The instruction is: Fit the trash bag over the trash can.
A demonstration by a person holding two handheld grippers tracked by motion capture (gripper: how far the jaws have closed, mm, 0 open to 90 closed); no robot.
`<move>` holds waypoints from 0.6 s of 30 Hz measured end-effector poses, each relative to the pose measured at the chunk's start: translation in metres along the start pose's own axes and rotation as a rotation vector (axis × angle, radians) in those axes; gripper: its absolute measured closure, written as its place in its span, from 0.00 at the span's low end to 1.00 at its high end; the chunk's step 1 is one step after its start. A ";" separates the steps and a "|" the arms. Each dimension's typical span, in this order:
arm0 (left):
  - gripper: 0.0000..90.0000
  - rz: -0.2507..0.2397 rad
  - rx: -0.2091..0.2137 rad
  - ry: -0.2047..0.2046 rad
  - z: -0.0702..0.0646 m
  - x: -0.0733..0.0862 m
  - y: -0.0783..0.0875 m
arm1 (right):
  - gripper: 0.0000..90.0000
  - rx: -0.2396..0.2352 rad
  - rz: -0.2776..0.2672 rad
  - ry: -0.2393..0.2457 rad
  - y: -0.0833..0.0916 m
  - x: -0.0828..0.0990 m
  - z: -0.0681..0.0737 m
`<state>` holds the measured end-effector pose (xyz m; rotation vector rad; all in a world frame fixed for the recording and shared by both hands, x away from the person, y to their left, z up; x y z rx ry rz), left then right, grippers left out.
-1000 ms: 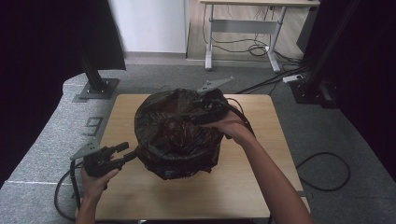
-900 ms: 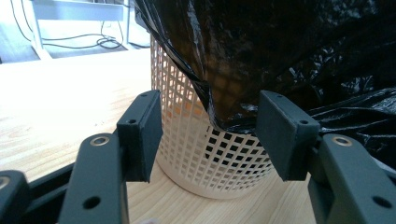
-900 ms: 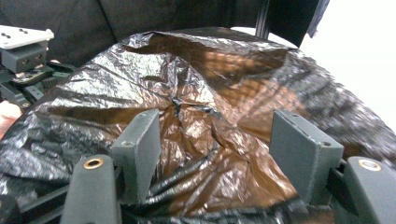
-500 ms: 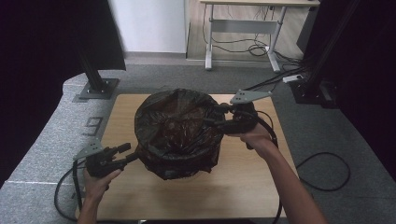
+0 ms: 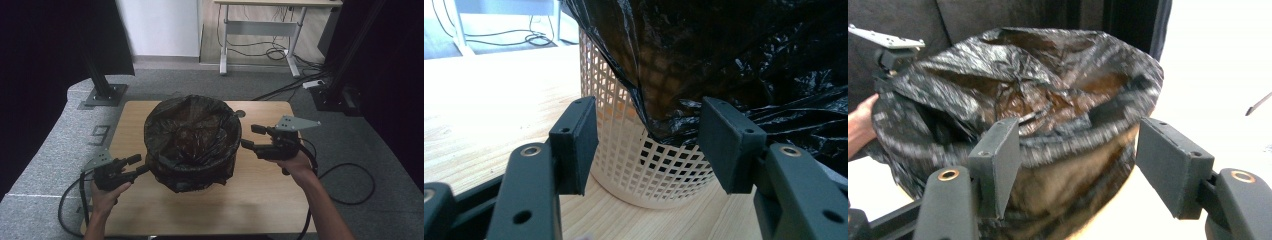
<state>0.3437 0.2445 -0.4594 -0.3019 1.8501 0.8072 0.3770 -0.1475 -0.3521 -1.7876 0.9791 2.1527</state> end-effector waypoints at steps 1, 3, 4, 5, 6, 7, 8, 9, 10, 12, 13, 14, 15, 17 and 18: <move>0.46 -0.001 0.000 0.001 0.000 0.000 0.000 | 0.37 0.004 -0.003 0.000 0.002 0.005 -0.001; 0.46 0.000 -0.001 0.002 0.000 0.000 0.000 | 0.37 0.002 -0.009 -0.011 0.005 0.015 -0.004; 0.46 0.000 -0.001 0.002 0.000 0.000 0.000 | 0.37 0.008 -0.010 -0.015 0.006 0.022 -0.005; 0.46 0.001 -0.002 0.002 0.000 0.000 0.000 | 0.37 0.011 -0.006 -0.021 0.007 0.029 -0.008; 0.46 0.002 -0.002 0.002 0.000 0.000 0.000 | 0.37 0.014 -0.002 -0.026 0.007 0.036 -0.009; 0.46 0.003 -0.004 0.000 0.000 0.000 0.000 | 0.37 0.019 0.002 -0.029 0.007 0.040 -0.011; 0.46 0.005 -0.005 0.000 0.001 0.001 0.000 | 0.37 0.026 0.007 -0.034 0.008 0.045 -0.013; 0.46 0.006 -0.006 0.001 0.001 0.001 -0.001 | 0.37 0.029 0.008 -0.039 0.008 0.050 -0.014; 0.46 0.007 -0.006 0.000 0.001 0.001 -0.001 | 0.37 0.032 0.008 -0.046 0.009 0.056 -0.016; 0.46 0.000 -0.010 0.002 0.001 0.001 -0.001 | 0.37 0.039 0.014 -0.051 0.008 0.063 -0.018; 0.46 -0.001 -0.012 0.004 0.001 0.001 -0.001 | 0.37 0.040 0.017 -0.053 0.008 0.064 -0.019; 0.46 0.002 -0.012 0.004 0.002 0.002 -0.002 | 0.37 0.044 0.021 -0.051 0.008 0.065 -0.020; 0.46 0.003 -0.012 0.005 0.001 0.002 -0.002 | 0.37 0.045 0.020 -0.048 0.009 0.064 -0.020; 0.46 0.003 -0.013 0.005 0.001 0.002 -0.001 | 0.36 0.042 0.008 -0.042 0.009 0.061 -0.018; 0.46 0.002 -0.014 0.004 0.001 0.002 0.000 | 0.36 0.041 0.003 -0.041 0.010 0.060 -0.017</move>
Point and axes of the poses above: each handheld gripper's, and its own axes: y roughly backward along the jaws, x roughly out of its underside, z roughly to its left, the point moved 7 cm from there along -y, roughly forward along the jaws, and after that the axes turned 4 degrees about z, right-handed, at the moved point
